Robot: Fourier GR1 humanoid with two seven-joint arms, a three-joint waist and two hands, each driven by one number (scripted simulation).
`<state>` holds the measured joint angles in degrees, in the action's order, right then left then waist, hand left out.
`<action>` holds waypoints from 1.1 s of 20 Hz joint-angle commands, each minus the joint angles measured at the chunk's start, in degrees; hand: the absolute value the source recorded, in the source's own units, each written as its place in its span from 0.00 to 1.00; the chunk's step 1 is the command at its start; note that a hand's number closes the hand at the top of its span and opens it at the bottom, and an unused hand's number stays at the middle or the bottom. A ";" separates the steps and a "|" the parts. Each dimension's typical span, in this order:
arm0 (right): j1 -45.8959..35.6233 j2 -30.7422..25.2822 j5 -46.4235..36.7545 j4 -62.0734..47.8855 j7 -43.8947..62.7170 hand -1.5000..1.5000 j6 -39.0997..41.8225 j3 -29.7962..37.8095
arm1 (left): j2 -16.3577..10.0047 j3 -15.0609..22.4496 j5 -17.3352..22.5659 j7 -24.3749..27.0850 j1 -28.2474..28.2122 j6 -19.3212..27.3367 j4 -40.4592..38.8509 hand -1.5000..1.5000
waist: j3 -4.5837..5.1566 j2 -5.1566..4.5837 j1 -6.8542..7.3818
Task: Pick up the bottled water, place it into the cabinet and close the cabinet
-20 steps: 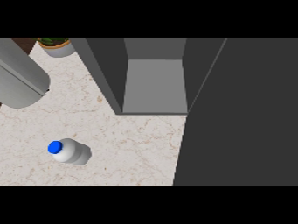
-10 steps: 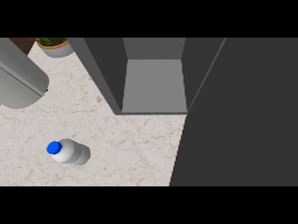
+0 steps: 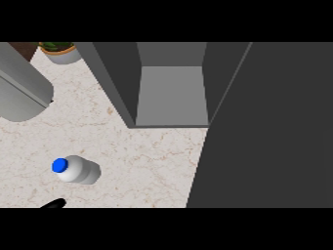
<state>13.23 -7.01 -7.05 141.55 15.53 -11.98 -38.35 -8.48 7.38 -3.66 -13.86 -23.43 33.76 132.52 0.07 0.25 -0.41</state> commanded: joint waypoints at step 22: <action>-2.21 -4.45 -12.23 6.10 5.21 0.00 -7.44 -8.06 | 7.62 -7.25 11.77 31.44 7.38 -12.24 -40.94 0.00 | 0.05 0.07 -0.43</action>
<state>8.72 -10.37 -8.53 141.67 18.71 -18.12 -40.74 -2.28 1.12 6.49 12.11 -17.21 23.60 98.19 0.09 0.20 -0.54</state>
